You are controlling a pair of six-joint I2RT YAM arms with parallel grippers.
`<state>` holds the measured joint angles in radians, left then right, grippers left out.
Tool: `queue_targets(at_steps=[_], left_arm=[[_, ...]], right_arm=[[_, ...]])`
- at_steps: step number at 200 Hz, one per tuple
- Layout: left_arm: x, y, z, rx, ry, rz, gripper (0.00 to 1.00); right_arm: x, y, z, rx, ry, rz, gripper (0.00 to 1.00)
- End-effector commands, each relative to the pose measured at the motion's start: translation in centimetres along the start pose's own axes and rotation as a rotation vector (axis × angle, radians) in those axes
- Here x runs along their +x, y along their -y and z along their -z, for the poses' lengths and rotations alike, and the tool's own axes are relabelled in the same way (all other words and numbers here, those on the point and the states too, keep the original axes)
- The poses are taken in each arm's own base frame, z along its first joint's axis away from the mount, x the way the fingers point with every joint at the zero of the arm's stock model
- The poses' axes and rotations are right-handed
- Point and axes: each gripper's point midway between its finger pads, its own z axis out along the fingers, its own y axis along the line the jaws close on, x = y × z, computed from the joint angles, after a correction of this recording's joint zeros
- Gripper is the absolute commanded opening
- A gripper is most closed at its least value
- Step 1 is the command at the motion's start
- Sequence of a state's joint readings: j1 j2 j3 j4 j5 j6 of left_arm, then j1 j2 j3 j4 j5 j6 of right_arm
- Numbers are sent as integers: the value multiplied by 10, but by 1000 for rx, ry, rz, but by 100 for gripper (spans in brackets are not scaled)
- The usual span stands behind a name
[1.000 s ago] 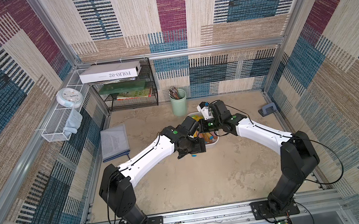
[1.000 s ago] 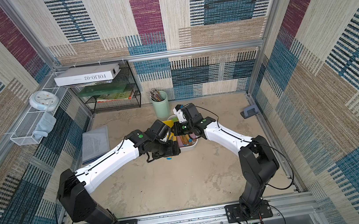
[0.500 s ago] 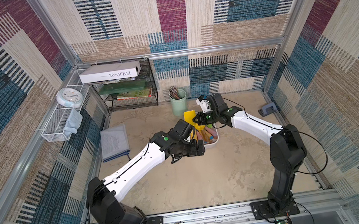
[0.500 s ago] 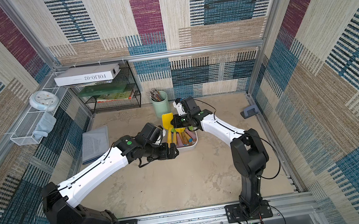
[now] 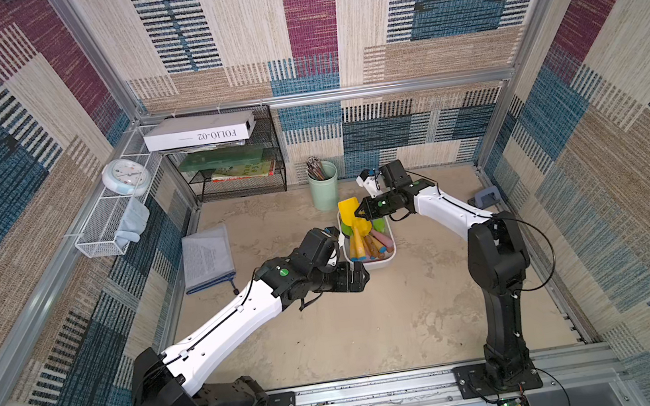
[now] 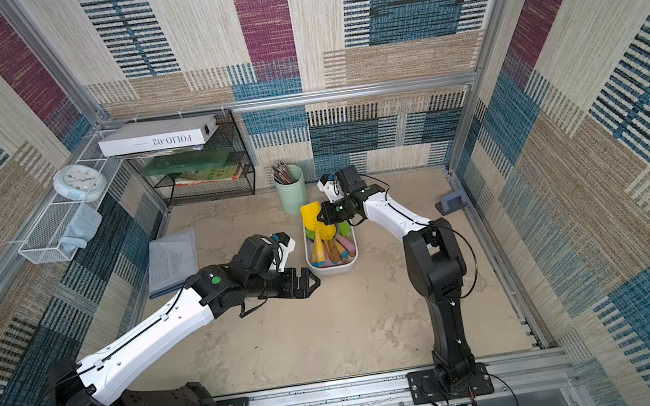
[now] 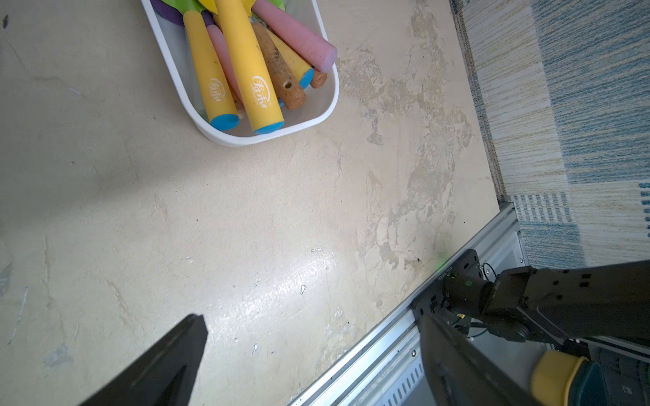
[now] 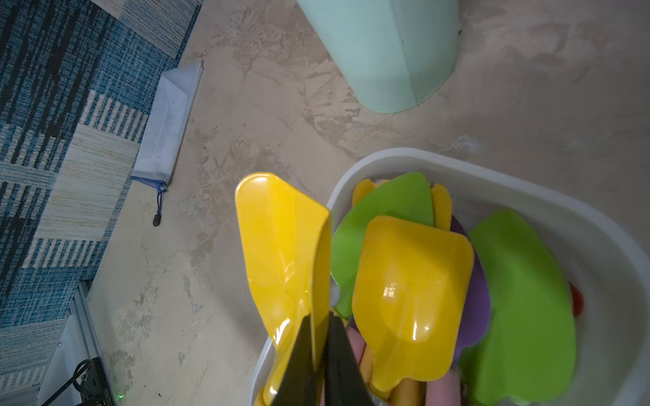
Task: Put the shovel into the storage box
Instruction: Pick up the shovel from the center of the board, then place the shovel in the storage box.
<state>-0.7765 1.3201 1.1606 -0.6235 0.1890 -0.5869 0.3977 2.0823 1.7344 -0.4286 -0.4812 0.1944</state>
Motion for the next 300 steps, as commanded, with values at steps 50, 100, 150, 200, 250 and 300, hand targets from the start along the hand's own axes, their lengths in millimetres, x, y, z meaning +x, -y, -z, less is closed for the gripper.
queue_targets(at_steps=[50, 100, 150, 200, 250, 300], left_arm=[[-7, 1, 6, 4, 45, -25, 100], [-4, -3, 2, -13, 28, -19, 100], [-3, -5, 1, -22, 20, -22, 100], [-1, -6, 0, -29, 10, -25, 100], [-1, -5, -1, -26, 8, -26, 100], [-8, -13, 8, -71, 48, -54, 100]], right_arm=[[9, 15, -17, -24, -45, 0, 0], [19, 27, -27, 0, -56, -37, 0], [26, 35, -31, 22, -48, -95, 0], [30, 38, -34, 31, -51, -122, 10], [33, 40, -30, 54, -55, -132, 25], [25, 37, -15, 88, -38, -123, 34]])
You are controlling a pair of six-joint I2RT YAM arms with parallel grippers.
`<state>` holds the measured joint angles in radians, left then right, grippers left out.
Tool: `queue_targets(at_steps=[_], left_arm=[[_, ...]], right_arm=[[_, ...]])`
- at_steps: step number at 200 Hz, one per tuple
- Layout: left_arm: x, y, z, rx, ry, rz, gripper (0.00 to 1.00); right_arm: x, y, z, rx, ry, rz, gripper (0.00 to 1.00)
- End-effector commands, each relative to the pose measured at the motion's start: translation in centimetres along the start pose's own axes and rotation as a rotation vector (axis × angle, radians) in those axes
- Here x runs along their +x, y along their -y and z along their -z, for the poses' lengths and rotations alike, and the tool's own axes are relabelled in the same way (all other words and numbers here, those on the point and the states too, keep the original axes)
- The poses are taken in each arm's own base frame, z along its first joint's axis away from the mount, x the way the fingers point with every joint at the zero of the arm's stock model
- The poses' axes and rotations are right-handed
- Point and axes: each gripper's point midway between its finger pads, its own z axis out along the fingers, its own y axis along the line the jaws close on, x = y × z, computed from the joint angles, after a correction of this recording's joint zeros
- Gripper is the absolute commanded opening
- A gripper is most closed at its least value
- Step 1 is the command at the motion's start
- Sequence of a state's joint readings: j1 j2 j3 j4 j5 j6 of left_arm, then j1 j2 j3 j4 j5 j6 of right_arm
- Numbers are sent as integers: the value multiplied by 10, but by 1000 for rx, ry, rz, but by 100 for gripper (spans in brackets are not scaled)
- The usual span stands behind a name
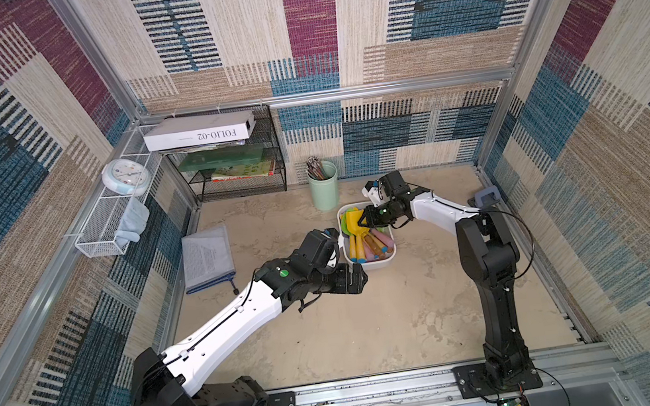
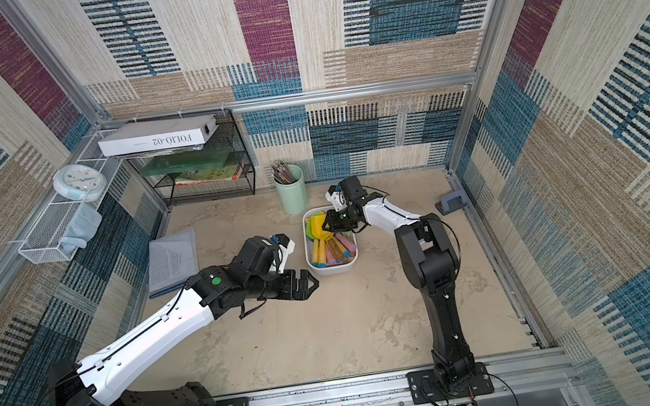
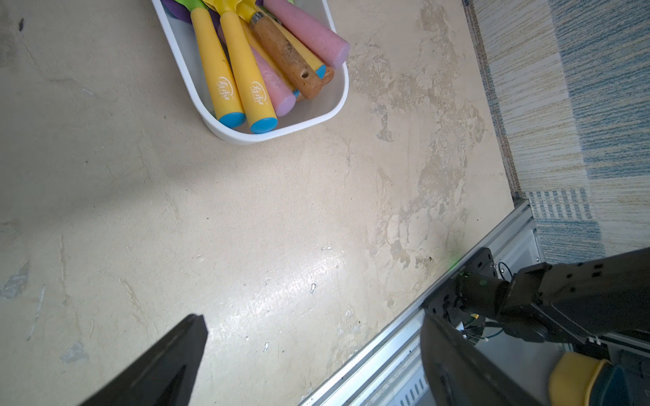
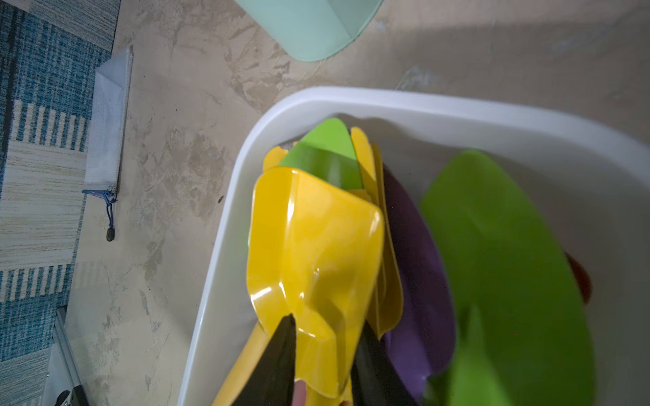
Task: Put the shovel into the storage box
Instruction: Place the shovel in the storage box.
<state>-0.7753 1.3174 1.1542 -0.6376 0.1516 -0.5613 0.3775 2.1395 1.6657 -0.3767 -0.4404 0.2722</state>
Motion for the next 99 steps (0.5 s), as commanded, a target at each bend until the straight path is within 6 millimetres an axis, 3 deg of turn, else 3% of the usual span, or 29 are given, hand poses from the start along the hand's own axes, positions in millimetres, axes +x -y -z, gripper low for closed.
queue_targets(at_steps=[1, 44, 99], left_arm=[[-9, -5, 9, -30, 44, -32, 100], [-34, -29, 38, -150, 152, -71, 100], [-83, -90, 114, -388, 493, -31, 100]], right_arm=[[-3, -2, 11, 25, 10, 3, 35], [-8, -7, 37, 79, 35, 21, 47], [-7, -15, 83, 156, 79, 44, 51]])
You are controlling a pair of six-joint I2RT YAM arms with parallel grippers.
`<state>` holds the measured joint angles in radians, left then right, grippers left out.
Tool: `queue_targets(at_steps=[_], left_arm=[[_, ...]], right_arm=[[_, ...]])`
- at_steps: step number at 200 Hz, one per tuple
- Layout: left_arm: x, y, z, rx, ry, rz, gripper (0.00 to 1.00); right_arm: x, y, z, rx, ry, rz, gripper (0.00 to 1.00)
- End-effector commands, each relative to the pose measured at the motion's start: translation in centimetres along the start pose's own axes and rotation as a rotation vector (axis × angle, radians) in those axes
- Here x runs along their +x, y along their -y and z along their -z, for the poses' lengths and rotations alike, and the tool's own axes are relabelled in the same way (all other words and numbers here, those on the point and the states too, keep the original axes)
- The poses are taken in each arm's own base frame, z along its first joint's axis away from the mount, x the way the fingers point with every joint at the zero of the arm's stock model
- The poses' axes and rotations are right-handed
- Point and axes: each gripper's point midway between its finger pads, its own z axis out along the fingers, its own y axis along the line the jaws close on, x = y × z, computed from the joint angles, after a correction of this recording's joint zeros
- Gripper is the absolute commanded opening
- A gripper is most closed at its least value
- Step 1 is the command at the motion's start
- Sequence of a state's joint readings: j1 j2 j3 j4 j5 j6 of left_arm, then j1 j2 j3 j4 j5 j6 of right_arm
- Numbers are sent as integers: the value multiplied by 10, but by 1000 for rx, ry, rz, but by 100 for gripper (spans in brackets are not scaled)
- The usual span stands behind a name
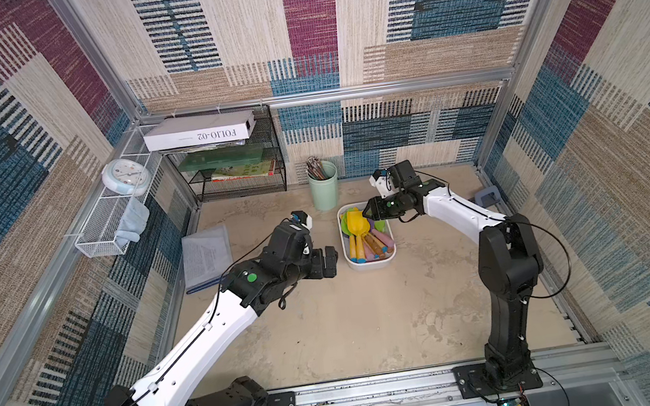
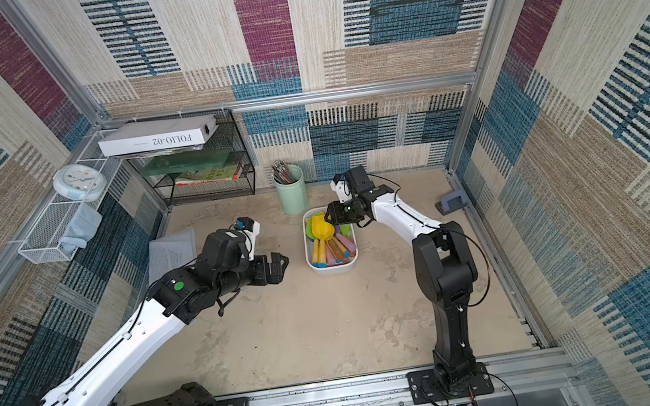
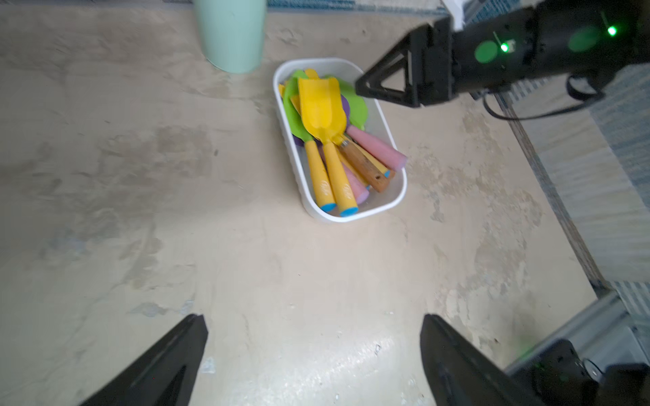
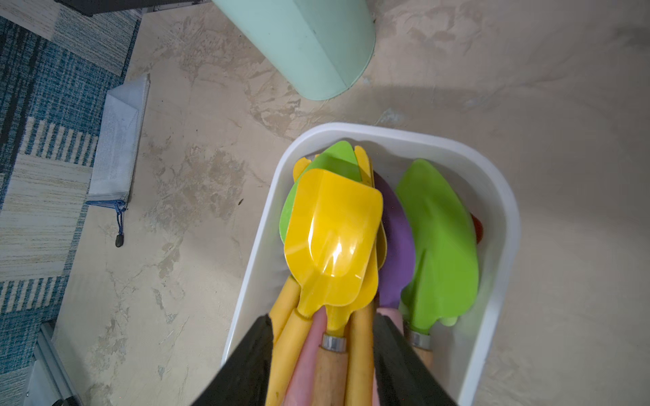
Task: Put the shovel into the storage box
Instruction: Place the shovel in the storage box, then reset both arms
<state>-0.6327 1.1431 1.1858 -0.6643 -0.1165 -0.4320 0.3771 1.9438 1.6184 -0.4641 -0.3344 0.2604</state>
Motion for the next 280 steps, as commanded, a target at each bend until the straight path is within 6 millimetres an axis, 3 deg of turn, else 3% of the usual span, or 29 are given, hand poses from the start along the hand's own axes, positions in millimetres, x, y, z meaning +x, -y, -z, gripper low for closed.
queue_targets(at_steps=[1, 26, 44, 57, 75, 113, 159, 186, 207, 229, 256, 280], left_arm=[[-29, -39, 16, -159, 162, -10, 100], [-42, -61, 38, -269, 276, -131, 99], [-41, -85, 49, -390, 369, -152, 89], [-40, -103, 61, -476, 454, -132, 99], [-34, -120, 62, -550, 515, -180, 100], [-6, -165, 28, -630, 500, -242, 100], [40, -223, -33, -553, 492, -92, 100], [47, -233, -69, -499, 461, -101, 100], [45, -234, -85, -452, 442, -125, 100], [55, -252, -104, -430, 429, -71, 100], [51, -255, -114, -337, 382, -46, 100], [47, -255, -124, -295, 328, -41, 100]], right_arm=[[5, 5, 19, 68, 2, 11, 51], [5, 16, 55, 192, 72, 21, 51], [8, 32, 82, 316, 145, 24, 50], [13, 52, 100, 435, 213, 6, 50], [24, 79, 120, 589, 317, 3, 50], [47, 110, 159, 793, 495, 53, 48], [60, 98, 176, 740, 660, 216, 48], [69, 100, 179, 731, 726, 240, 48], [76, 108, 183, 740, 779, 226, 48], [89, 114, 186, 697, 879, 230, 49], [108, 117, 191, 664, 975, 274, 49], [111, 127, 176, 682, 900, 319, 48]])
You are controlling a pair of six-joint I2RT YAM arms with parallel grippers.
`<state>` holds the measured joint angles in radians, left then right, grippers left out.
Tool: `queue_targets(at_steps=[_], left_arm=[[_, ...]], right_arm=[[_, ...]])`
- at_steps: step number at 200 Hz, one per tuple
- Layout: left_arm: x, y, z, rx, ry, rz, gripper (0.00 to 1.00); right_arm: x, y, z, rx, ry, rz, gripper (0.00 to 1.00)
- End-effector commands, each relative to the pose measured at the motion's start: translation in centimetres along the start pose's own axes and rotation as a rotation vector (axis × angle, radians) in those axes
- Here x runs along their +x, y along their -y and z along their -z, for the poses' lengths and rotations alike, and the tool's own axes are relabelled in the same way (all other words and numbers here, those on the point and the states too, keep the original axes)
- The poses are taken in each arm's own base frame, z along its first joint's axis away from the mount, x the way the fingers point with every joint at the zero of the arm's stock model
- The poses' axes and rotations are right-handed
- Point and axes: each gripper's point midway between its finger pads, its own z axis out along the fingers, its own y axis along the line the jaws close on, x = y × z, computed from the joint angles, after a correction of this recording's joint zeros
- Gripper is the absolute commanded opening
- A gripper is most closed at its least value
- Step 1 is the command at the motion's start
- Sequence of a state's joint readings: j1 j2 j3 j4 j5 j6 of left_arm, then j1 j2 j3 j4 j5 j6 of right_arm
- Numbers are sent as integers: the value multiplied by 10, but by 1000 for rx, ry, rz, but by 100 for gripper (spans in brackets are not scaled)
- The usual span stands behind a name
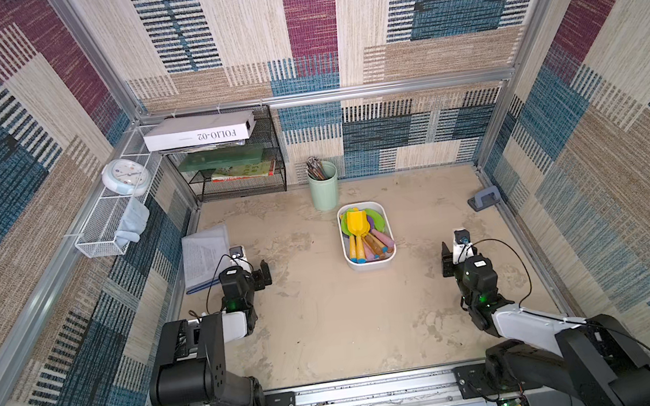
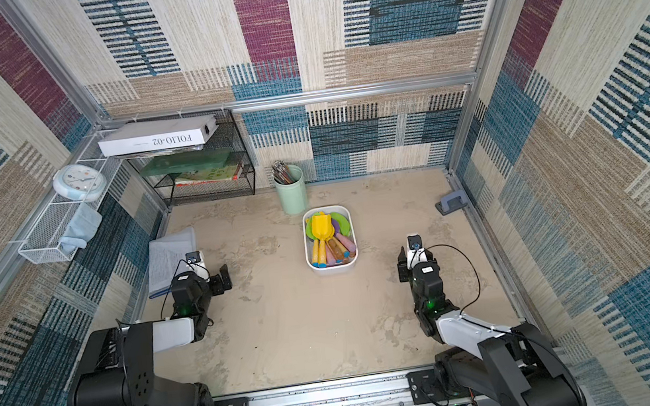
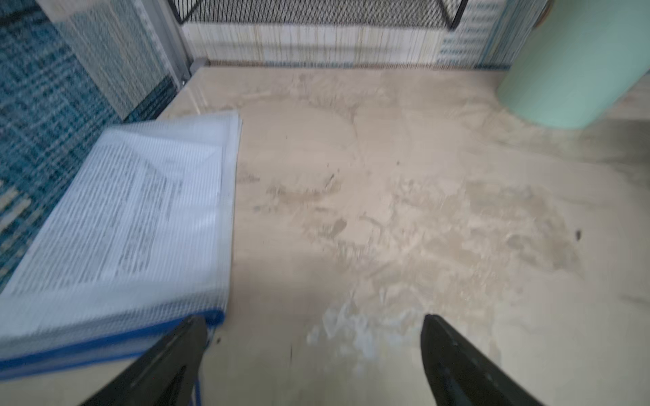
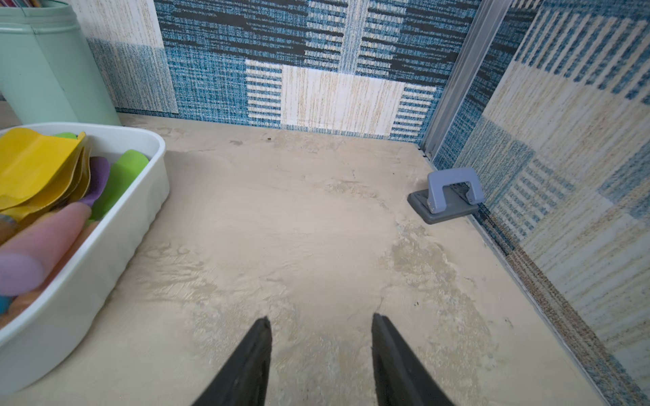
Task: Put the shovel into the storage box
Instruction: Reset both arms
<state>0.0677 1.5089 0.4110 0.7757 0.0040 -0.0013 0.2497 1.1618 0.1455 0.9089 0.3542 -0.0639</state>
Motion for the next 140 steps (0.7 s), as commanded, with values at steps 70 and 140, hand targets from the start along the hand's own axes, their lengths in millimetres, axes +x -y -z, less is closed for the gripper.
queue_targets(at_steps=[70, 140], left_arm=[[-1, 18, -7, 106, -44, 4, 100], [-1, 21, -8, 102, -49, -9, 100]], right_arm=[[-1, 45, -41, 102, 96, -112, 49], [5, 47, -53, 41, 34, -143, 74]])
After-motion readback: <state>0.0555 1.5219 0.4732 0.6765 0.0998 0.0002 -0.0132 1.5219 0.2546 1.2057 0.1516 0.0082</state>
